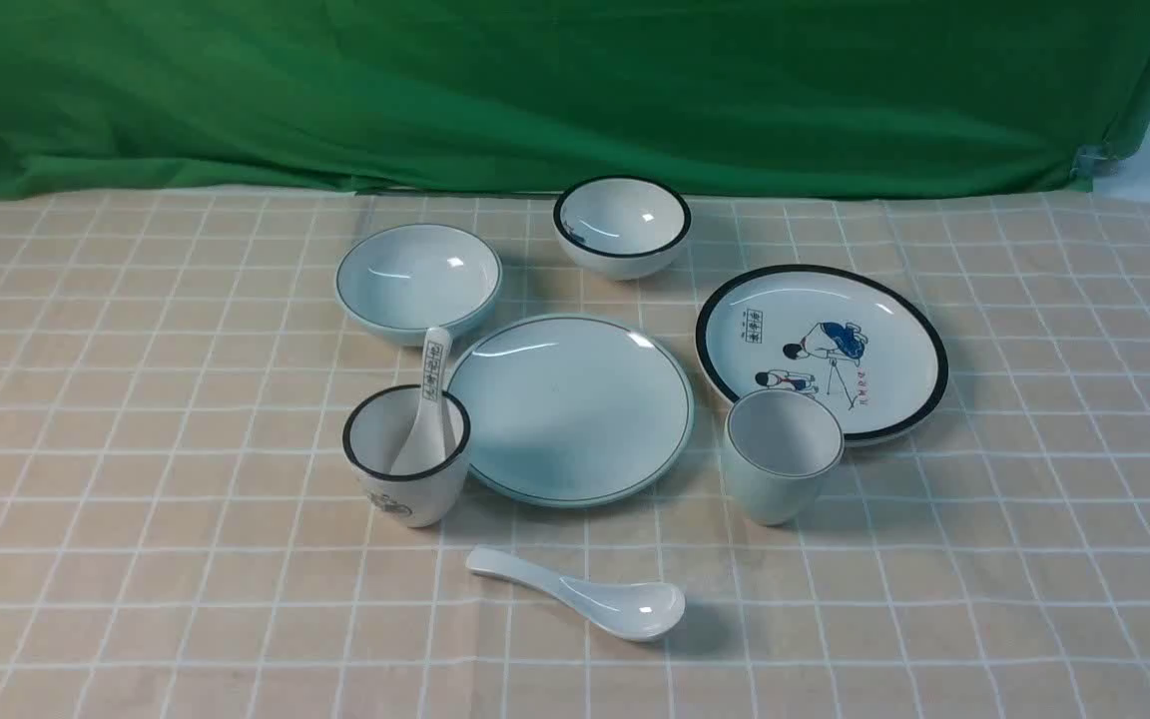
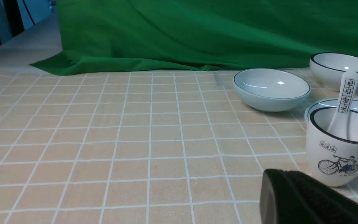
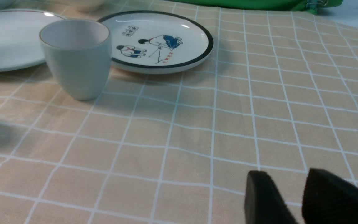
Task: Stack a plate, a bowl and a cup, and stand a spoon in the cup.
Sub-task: Use the left arm to grab a blue rice bowl
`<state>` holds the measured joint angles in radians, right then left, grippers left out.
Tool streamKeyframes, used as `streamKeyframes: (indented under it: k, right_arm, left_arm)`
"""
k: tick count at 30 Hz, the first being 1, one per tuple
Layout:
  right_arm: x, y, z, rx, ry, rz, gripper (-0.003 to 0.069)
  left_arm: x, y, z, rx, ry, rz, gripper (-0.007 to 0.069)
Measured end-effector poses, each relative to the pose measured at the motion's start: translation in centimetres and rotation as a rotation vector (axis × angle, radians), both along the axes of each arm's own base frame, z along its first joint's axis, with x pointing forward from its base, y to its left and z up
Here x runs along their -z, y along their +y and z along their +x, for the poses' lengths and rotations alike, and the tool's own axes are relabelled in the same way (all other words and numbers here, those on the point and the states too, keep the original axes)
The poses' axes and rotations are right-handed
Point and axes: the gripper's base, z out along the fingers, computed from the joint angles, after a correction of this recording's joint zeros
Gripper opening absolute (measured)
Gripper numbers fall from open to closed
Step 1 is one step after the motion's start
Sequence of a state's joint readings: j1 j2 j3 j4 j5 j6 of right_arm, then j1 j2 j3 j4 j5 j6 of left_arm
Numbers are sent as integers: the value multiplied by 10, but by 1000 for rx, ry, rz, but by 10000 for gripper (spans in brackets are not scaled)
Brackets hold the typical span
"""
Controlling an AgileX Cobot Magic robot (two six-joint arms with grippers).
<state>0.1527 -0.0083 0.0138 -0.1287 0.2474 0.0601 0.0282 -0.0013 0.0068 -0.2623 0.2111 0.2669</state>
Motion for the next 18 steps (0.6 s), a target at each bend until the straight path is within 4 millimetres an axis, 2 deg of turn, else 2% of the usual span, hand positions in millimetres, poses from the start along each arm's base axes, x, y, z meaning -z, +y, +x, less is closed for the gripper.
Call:
streamKeyframes:
  k: [14,16,18]
  right_arm:
    - [0,0,0,0,0,0,239]
    - [0,0,0,0,0,0,239]
    - [0,0,0,0,0,0,239]
  left_arm:
    - [-2,0,0,-6,-22,-16,21]
    - [-6,0,1,-17,-60,-139,21]
    - [-11,1,1,-32,-112,-358,21]
